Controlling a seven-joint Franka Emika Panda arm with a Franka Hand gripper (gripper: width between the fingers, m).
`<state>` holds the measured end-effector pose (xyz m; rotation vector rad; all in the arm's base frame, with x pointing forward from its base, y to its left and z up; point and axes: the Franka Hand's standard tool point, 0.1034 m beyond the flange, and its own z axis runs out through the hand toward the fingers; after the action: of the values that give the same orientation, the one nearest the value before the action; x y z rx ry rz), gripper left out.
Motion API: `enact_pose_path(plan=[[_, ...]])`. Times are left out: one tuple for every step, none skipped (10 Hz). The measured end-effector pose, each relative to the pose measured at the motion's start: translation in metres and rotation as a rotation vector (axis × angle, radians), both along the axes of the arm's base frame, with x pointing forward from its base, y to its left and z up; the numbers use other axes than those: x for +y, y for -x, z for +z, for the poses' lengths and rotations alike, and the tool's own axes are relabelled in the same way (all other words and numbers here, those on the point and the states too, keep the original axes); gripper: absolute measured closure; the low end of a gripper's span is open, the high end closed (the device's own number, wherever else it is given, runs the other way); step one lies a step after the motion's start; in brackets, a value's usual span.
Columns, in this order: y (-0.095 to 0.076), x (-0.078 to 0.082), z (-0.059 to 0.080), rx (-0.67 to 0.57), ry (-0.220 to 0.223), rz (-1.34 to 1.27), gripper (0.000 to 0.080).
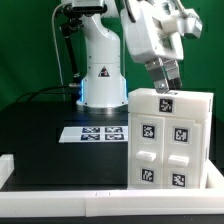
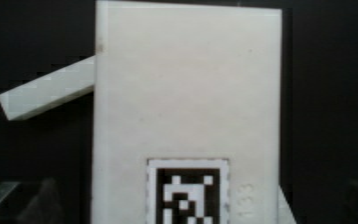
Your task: Assemble cabinet
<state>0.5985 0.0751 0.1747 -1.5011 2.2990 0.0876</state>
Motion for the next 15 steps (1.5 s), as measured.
enact_pose_path(plan=[[-0.001, 0.000, 0.002, -0.007, 0.003, 0.012, 0.0002], [0.000, 0.000, 0.001, -0.011, 0.011, 0.036, 0.0002], [0.000, 0.000, 0.001, -0.012, 0.011, 0.038, 0.0002], [0.000, 0.000, 0.001, -0.018, 0.019, 0.062, 0.0002], [0.000, 0.002, 0.002, -0.033, 0.057, 0.229, 0.0002], [-0.003, 0.005, 0.007, -0.053, 0.088, 0.375, 0.0002], [-0.008, 0.008, 0.012, -0.090, 0.121, 0.521, 0.0002], [-0.010, 0.008, 0.014, -0.123, 0.146, 0.625, 0.0002], [-0.010, 0.007, 0.014, -0.158, 0.173, 0.775, 0.0002], [-0.012, 0.006, 0.014, -0.184, 0.194, 0.859, 0.0002], [-0.012, 0.006, 0.014, -0.200, 0.210, 0.911, 0.0002], [-0.012, 0.006, 0.013, -0.223, 0.230, 0.984, 0.0002], [-0.012, 0.006, 0.013, -0.241, 0.246, 1.041, 0.0002], [-0.011, 0.005, 0.013, -0.263, 0.289, 1.183, 0.0002], [-0.011, 0.004, 0.015, -0.287, 0.361, 1.399, 0.0002]])
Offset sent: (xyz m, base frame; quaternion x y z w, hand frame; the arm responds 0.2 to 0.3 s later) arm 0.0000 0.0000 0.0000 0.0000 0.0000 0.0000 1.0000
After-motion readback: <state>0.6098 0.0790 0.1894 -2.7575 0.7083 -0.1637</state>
